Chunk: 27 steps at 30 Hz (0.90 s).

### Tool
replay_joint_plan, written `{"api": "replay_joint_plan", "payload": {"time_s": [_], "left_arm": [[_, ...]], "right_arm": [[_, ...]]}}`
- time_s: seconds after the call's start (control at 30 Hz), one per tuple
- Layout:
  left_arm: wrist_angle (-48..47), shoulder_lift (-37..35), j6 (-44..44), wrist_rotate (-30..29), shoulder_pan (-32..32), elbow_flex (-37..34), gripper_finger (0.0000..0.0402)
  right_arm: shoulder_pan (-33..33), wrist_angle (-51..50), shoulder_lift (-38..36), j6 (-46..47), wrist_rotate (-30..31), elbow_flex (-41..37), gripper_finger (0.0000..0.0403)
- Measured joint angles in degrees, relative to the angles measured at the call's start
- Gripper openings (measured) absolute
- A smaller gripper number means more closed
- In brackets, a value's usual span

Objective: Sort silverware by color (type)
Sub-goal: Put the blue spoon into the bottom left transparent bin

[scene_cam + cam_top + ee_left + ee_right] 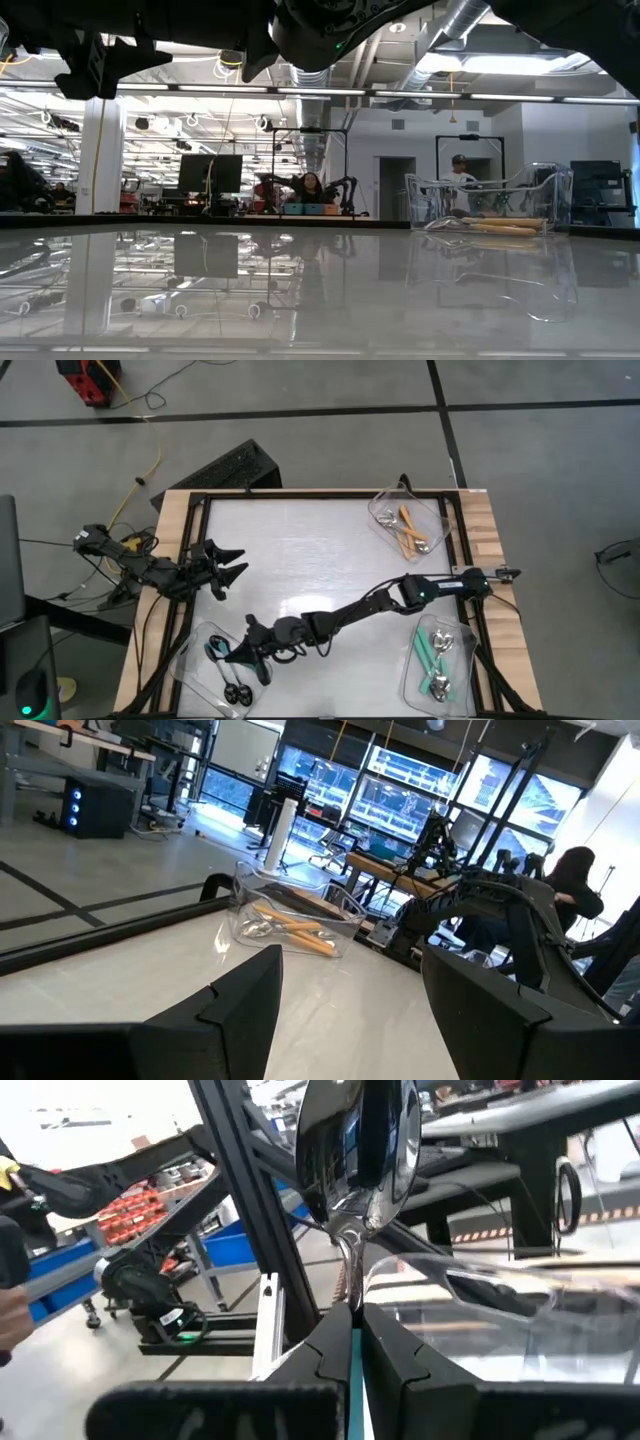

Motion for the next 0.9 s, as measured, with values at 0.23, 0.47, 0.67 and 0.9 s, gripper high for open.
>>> {"api": "replay_joint_plan", "payload": {"time_s": [0.23,0.47,0.67,0.9], "left_arm": [[0.0,0.0,0.0,0.0,0.0,0.0,0.0226],[0.0,0.0,0.0,0.0,0.0,0.0,0.0226],[0.0,0.0,0.1,-0.7,0.0,0.0,0.0226],[0.0,0.0,0.2,-0.8,0.0,0.0,0.0226]], "right_arm": [[-0.5,-2.8,0.0,2.4,2.0,0.0,0.0032],[-1.0,-6.3,0.0,3.6,2.0,0.0,0.0032],[-1.0,-6.4,0.0,3.8,1.9,0.0,0.0033],[-0.9,-6.4,0.0,3.8,1.9,0.0,0.0034]]}}
